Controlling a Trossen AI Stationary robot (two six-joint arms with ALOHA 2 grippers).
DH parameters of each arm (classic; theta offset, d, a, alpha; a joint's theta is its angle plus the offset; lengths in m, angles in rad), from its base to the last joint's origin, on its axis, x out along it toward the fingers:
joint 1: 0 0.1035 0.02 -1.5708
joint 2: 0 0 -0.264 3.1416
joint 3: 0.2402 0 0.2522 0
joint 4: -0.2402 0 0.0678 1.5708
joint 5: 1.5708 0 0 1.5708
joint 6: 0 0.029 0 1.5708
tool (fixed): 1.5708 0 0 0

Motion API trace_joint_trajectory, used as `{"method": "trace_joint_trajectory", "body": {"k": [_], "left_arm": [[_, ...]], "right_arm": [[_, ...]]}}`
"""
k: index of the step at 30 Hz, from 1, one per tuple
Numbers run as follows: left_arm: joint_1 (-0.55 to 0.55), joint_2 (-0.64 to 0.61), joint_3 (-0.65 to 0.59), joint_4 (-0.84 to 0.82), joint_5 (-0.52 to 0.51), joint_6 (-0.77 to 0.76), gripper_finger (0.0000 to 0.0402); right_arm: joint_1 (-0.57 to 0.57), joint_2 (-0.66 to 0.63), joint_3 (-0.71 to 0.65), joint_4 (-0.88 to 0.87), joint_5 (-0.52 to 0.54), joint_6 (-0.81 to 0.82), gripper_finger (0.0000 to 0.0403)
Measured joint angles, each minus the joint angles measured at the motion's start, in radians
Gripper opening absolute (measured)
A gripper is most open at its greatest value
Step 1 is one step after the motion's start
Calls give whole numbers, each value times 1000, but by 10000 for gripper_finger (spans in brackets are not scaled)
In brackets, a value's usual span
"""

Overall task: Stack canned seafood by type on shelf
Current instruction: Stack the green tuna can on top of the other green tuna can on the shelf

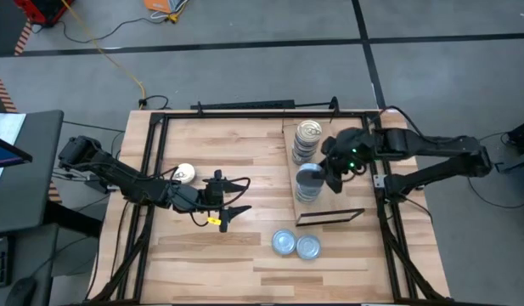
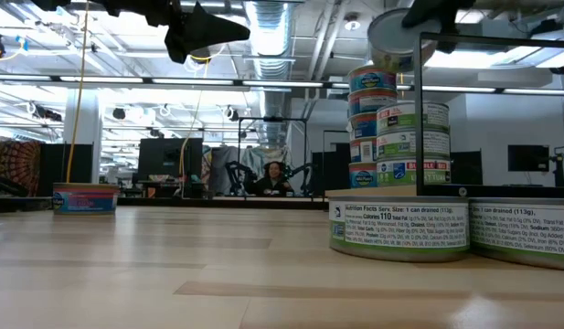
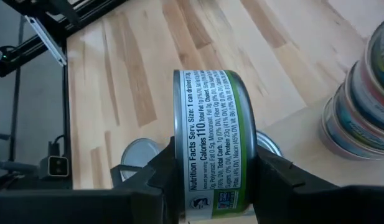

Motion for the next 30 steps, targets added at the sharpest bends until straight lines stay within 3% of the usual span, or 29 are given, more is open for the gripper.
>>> {"method": "trace_joint_trajectory", "body": {"k": [7, 14, 16, 23, 30], "left_arm": [[0, 0, 0, -9, 24, -10, 281], [0, 0, 0, -48, 27, -39, 281], [0, 0, 0, -48, 27, -39, 281], [10, 0, 0, -43, 18, -36, 281], [31, 0, 0, -43, 17, -36, 281]], "right_arm": [[-12, -3, -40, 98, -34, -7, 168], [-7, -175, -328, 362, -40, 23, 168], [-24, -242, -395, 451, -88, 59, 168], [-103, -354, -530, 468, -154, 227, 168], [-127, -326, -535, 494, -191, 281, 169]]}}
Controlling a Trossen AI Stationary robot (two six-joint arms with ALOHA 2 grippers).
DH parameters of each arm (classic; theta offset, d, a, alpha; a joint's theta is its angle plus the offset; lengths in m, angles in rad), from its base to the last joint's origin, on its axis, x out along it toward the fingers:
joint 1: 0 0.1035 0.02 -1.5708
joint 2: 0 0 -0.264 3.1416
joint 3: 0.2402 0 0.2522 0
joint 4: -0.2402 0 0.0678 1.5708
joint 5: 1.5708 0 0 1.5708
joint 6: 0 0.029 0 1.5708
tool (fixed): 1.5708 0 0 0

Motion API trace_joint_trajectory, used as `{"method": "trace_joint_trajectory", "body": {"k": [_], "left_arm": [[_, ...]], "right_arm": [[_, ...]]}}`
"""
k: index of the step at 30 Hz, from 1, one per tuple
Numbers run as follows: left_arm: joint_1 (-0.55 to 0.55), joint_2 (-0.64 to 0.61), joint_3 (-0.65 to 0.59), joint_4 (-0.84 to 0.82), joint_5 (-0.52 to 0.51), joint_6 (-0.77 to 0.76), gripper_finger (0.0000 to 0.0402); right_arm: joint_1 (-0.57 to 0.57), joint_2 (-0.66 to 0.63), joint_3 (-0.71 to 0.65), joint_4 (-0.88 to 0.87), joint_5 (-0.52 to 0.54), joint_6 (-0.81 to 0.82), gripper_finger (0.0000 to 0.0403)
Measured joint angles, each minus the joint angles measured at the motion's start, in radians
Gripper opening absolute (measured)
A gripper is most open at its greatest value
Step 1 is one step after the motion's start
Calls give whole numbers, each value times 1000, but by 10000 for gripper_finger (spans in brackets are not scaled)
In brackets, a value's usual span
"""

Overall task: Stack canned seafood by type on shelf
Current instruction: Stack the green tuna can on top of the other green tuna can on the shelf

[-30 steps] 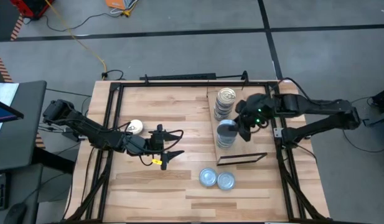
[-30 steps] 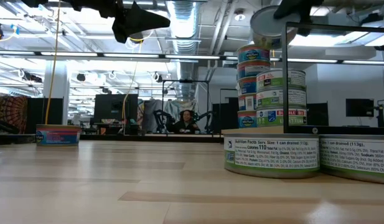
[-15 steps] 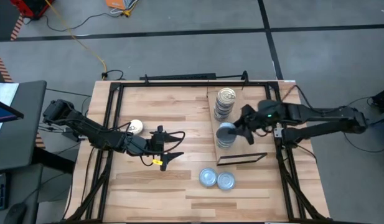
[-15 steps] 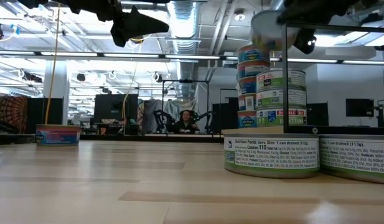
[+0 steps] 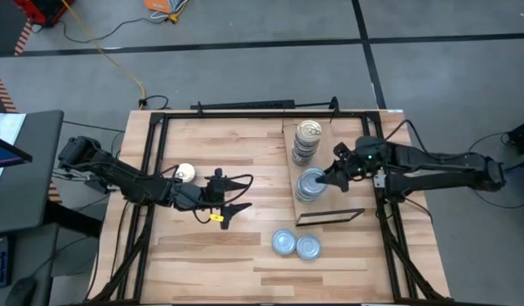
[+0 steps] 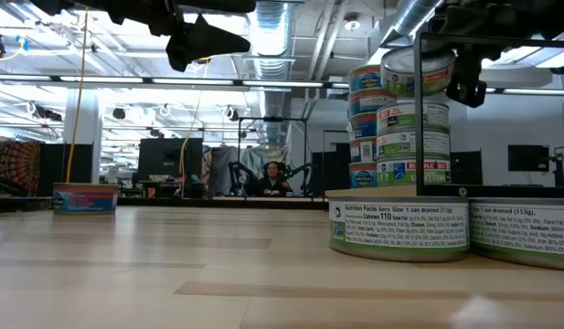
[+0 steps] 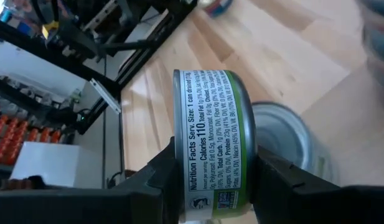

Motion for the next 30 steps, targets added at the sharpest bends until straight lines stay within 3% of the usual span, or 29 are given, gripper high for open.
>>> {"method": "trace_joint_trajectory", "body": {"k": [12, 21, 30], "left_arm": [[3, 0, 0, -3, 10, 3, 281], [3, 0, 0, -3, 10, 3, 281], [3, 0, 0, -5, 10, 3, 281]], "right_arm": [[-21, 123, 4, 9, -31, 10, 190], [-81, 94, 1, -100, -70, 17, 262], [-91, 37, 4, -129, -75, 56, 277]]}}
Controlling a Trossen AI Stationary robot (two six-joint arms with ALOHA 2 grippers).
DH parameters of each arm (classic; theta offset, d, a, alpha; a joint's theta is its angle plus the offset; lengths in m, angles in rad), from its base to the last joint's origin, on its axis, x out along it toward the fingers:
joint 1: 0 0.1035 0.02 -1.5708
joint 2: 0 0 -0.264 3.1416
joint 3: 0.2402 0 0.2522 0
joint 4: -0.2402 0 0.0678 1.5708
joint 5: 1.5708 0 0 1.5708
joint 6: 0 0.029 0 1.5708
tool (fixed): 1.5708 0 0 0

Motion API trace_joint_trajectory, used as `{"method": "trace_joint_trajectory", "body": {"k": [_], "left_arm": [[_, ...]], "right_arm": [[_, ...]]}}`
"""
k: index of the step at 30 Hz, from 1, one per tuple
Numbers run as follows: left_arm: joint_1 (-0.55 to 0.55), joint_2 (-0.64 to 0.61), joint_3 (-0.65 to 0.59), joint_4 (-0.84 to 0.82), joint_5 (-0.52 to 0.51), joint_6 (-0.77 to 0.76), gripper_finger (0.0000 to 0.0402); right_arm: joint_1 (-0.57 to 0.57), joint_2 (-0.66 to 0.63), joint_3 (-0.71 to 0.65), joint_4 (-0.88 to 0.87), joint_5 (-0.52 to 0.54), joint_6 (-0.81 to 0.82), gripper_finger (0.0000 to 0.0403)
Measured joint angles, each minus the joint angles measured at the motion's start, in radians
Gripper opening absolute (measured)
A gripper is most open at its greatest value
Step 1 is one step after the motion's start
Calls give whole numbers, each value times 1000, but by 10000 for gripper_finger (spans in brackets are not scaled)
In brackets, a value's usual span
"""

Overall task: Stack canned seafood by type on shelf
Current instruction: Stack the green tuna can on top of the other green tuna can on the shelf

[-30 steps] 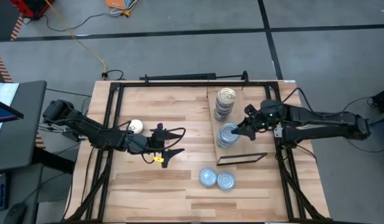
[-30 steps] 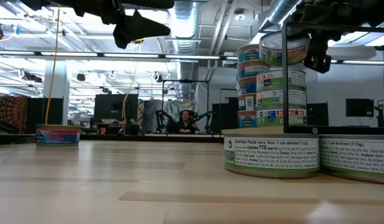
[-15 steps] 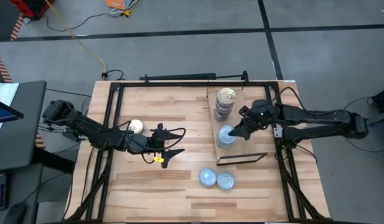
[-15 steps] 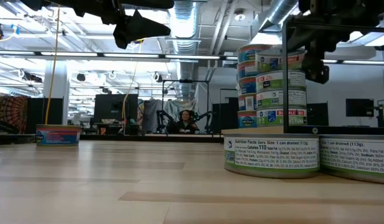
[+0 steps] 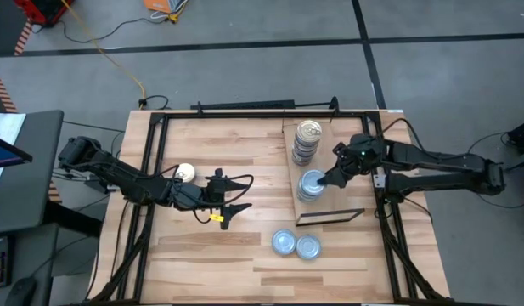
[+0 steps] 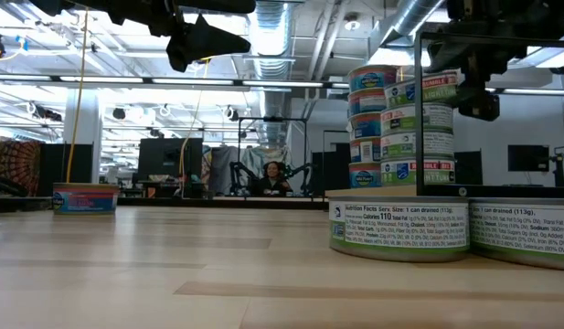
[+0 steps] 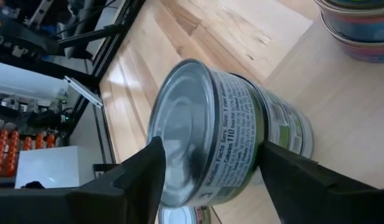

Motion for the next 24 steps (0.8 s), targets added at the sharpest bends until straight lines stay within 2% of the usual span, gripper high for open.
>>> {"method": "trace_joint_trajectory", "body": {"k": [6, 11, 15, 18, 21, 24], "left_arm": [[0, 0, 0, 0, 0, -1, 281], [0, 0, 0, 1, 0, -2, 281], [0, 0, 0, 1, 4, -3, 281], [-8, 0, 0, 5, 94, 12, 281], [-31, 0, 0, 3, 157, 15, 281], [-38, 34, 7, -23, 111, -68, 281]], "right_arm": [[0, -3, 65, -81, 1, 2, 277], [0, -3, 91, -137, 60, -5, 277], [0, -3, 110, -169, 57, -23, 277], [6, -29, 168, -256, 62, -74, 277], [70, -85, 187, -291, 148, -108, 277], [161, -148, 170, -333, 296, -126, 277]]}}
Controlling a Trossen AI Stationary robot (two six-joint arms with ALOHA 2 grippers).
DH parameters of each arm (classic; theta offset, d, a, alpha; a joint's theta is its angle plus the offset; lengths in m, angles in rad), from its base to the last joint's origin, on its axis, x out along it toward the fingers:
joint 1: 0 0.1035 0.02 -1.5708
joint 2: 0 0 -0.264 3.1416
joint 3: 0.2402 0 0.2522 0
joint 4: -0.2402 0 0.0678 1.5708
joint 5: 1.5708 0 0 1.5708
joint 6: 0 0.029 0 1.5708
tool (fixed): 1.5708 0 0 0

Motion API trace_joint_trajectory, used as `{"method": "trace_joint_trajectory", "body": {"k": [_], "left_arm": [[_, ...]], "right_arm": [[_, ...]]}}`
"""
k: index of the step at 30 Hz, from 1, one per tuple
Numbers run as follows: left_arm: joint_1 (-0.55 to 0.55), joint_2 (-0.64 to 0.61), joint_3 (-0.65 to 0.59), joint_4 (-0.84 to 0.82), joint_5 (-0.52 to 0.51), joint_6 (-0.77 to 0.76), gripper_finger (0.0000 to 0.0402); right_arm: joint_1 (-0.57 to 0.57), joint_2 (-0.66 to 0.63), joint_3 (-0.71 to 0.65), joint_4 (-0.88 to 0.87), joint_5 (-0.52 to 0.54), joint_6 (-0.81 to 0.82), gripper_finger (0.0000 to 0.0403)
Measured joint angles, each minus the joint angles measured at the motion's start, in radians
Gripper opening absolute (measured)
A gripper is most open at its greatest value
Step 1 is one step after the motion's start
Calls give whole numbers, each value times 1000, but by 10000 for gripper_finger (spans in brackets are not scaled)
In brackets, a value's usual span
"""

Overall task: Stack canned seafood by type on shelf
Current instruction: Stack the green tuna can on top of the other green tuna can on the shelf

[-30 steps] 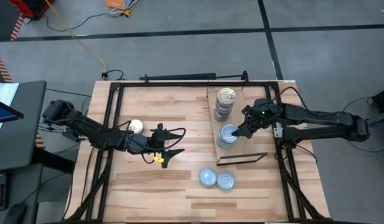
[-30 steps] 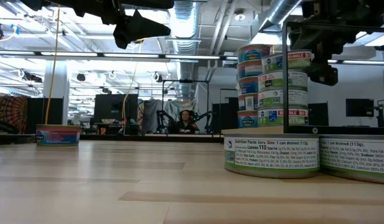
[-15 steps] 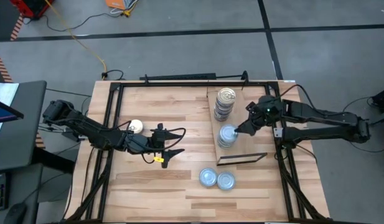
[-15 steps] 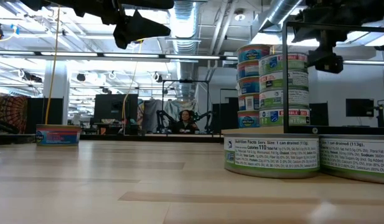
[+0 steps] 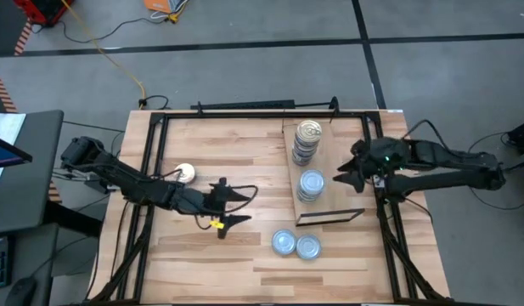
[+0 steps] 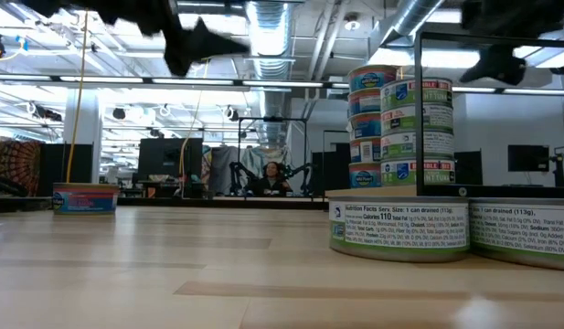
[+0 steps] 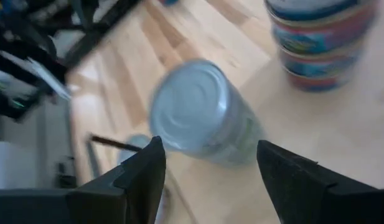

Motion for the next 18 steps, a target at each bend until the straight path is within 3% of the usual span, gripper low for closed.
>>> {"method": "trace_joint_trajectory", "body": {"k": [3, 7, 13, 18], "left_arm": [[6, 84, 44, -69, 10, -84, 281], [10, 236, 166, -136, 52, -107, 281], [11, 410, 385, -252, 50, -44, 281], [16, 530, 502, -403, 47, -83, 281]], "right_arm": [[90, -70, -22, -48, 121, 35, 277], [250, -143, -52, 41, 315, 60, 277], [476, -180, -87, 257, 664, -194, 277], [607, -150, -90, 421, 752, -421, 277]]}}
